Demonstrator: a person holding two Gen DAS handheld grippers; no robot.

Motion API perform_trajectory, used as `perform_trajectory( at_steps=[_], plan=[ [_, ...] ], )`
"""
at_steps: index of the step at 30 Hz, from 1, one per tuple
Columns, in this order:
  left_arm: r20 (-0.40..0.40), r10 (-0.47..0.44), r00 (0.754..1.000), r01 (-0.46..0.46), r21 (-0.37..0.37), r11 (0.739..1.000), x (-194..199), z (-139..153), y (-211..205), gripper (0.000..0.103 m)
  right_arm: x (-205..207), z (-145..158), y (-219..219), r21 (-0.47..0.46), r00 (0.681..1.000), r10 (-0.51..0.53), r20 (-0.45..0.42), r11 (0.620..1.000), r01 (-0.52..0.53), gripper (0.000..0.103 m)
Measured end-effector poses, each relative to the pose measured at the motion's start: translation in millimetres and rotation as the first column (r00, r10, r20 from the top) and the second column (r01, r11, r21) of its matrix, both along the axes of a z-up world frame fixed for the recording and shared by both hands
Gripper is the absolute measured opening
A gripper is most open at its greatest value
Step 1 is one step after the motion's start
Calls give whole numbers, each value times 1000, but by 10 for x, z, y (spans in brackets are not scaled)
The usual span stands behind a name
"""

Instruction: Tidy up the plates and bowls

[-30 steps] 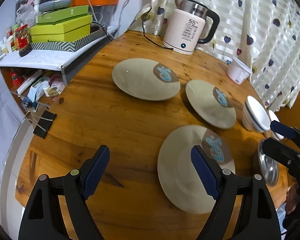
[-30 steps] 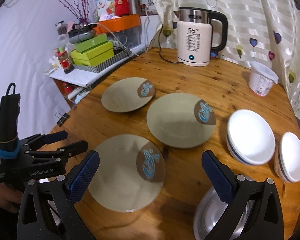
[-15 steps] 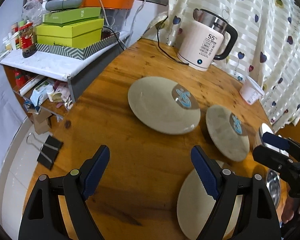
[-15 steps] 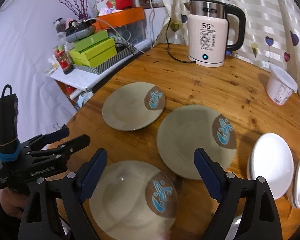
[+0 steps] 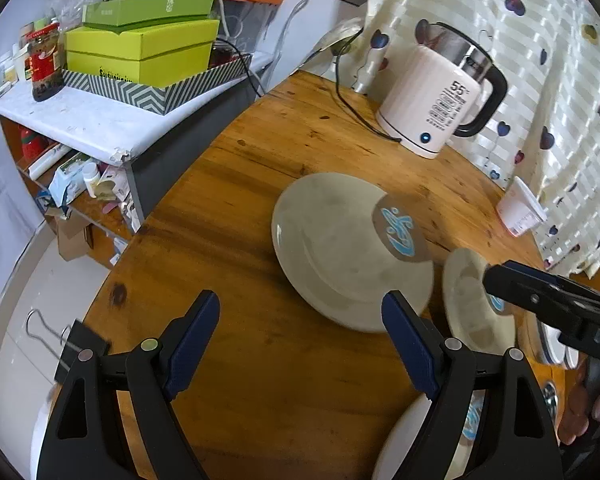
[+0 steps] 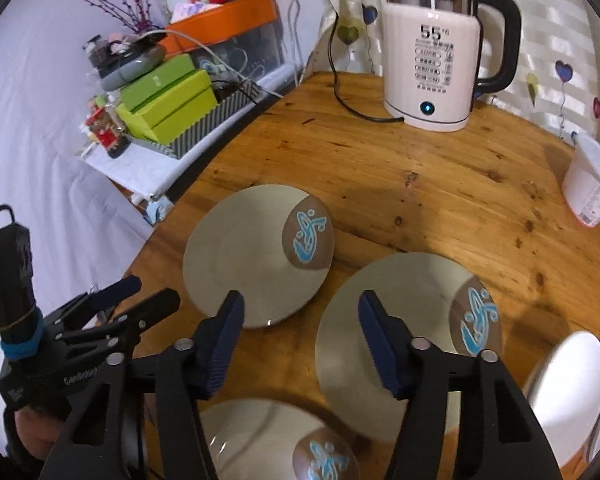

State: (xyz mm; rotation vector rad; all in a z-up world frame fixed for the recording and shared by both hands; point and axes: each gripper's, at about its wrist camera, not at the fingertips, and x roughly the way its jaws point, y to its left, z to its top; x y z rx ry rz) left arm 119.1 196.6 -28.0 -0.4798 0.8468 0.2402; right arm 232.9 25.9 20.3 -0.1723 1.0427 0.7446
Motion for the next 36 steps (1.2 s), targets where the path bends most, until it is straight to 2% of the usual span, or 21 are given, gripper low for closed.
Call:
perform_trajectory(
  at_steps=[5, 10, 24, 27, 30, 36],
  plan=[
    [-12, 8, 1000, -8, 10, 1000, 141, -68, 56, 72, 195, -156, 145, -8, 999, 1, -39, 1000, -1, 45],
    [-36, 13, 999, -13, 1, 1000, 277, -178, 127, 60, 371, -305, 266, -18, 998, -4, -62, 1000, 3, 43],
    [-25, -14, 1000, 14, -8, 1000, 430, -247, 176, 38, 617, -553, 408, -20, 992, -5, -123, 1000, 2, 25],
    [-21, -23, 1000, 23, -8, 1000, 434, -246, 165, 37, 648, -593, 412, -18, 991, -7, -133, 1000, 5, 23],
    [-18, -35, 999, 35, -18, 999, 449, -247, 154, 32, 661, -601, 409, -11, 990, -9, -138, 1000, 8, 22],
    [-18, -33, 999, 33, -6, 999, 455, -228, 143, 32, 655, -600, 414, -8, 990, -13, -141, 1000, 12, 22]
  ],
)
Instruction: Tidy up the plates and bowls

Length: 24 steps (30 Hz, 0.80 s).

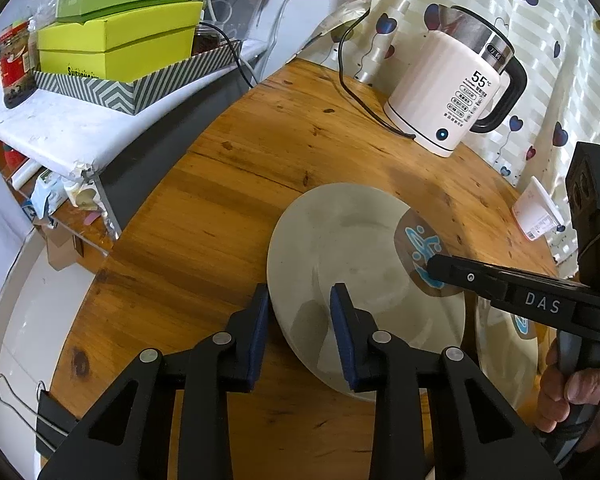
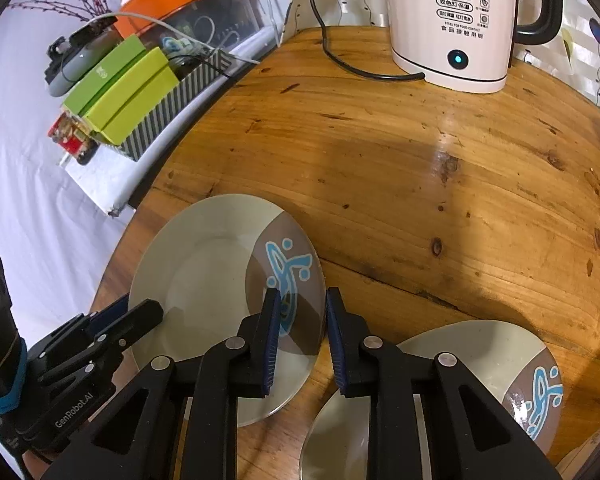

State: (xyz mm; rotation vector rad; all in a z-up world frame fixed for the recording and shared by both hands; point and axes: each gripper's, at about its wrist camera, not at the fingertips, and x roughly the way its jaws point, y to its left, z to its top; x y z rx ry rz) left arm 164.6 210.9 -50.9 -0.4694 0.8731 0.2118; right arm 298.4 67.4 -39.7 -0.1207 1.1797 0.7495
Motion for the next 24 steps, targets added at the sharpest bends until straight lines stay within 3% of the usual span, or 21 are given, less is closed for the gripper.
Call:
perform_trajectory(
  at_steps=[13, 24],
  plan=[
    [28, 14, 1000, -14, 25, 1000, -178, 280, -39, 32, -157, 226, -25, 17, 1000, 5, 18, 1000, -5, 22],
    [39, -20, 999, 19, 38, 999, -505, 470, -308, 32, -539, 456, -330, 19, 1000, -8, 27, 1000, 8, 22]
  ],
)
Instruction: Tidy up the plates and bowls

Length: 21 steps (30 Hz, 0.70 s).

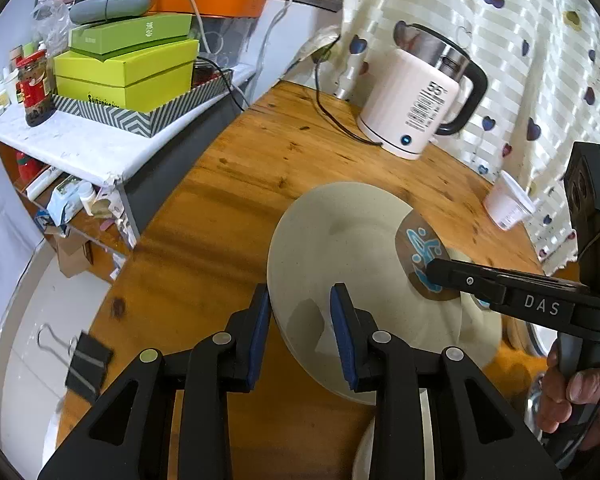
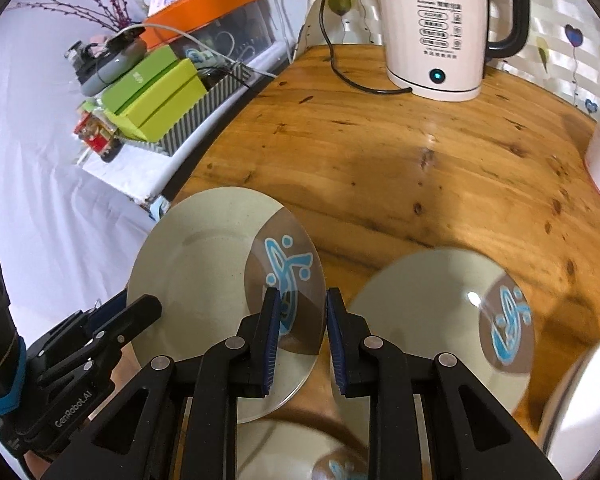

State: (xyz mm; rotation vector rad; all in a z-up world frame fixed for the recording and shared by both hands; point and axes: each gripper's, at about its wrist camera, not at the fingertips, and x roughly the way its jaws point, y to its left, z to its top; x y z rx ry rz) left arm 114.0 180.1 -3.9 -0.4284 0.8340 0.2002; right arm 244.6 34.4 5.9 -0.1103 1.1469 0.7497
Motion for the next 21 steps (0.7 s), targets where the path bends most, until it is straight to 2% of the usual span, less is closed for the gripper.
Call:
perform_trajectory(
  at_steps=[11, 21],
  plan=[
    [-13, -51, 999, 51, 12, 999, -381, 45, -407, 32, -433, 17, -448, 1, 999, -35, -19, 999, 35, 22],
    [-36, -92, 995, 92, 9, 996, -623, -31, -719, 32, -785, -31, -803, -15, 998, -67, -20, 998, 67, 23]
  ],
)
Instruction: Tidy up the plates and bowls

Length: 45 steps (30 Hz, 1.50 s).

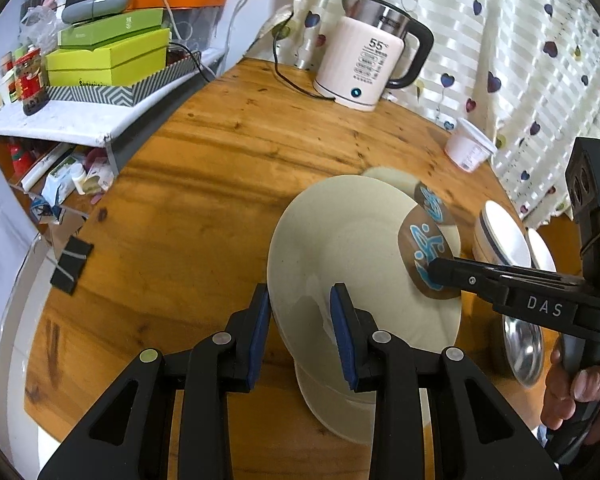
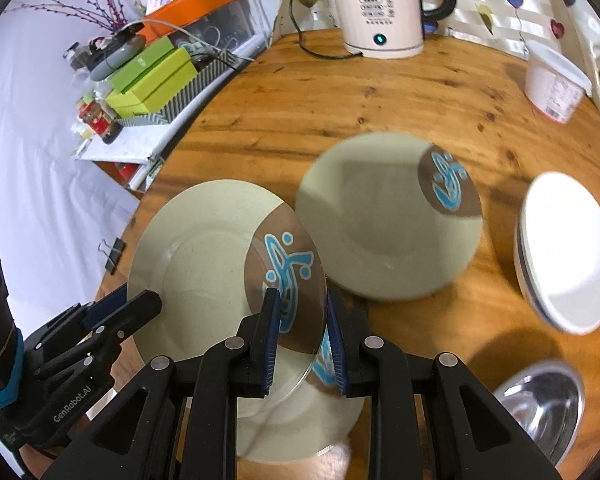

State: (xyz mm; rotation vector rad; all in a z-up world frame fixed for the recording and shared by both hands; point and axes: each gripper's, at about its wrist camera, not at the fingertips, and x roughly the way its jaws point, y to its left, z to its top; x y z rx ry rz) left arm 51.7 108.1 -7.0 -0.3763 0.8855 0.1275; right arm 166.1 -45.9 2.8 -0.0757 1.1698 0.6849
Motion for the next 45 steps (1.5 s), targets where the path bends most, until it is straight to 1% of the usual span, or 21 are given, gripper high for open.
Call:
perform_trajectory(
  at_steps=[7, 21, 29, 36, 45],
  plan=[
    [-29, -19, 999, 19, -1, 1000, -57, -92, -143, 32, -137, -137, -189, -8, 999, -20, -28, 1000, 20, 23],
    [-64, -41, 997, 41, -9, 999, -121, -215, -310, 32, -251, -259, -384, -27, 998, -40, -43, 999, 39, 23],
    [-74, -39, 996, 39, -2, 999, -121, -255, -322, 32, -268, -283, -343, -48, 999, -28, -29, 999, 27, 25],
    [-79, -38, 996, 39, 5, 999, -127, -284, -331, 32, -287, -280, -306, -69, 1000, -17, 3, 997, 17, 26],
    [-82, -40, 996, 41, 13, 999, -137, -285, -347, 32, -311, -291, -259, -89, 1000, -7, 28, 996, 9, 30]
  ],
)
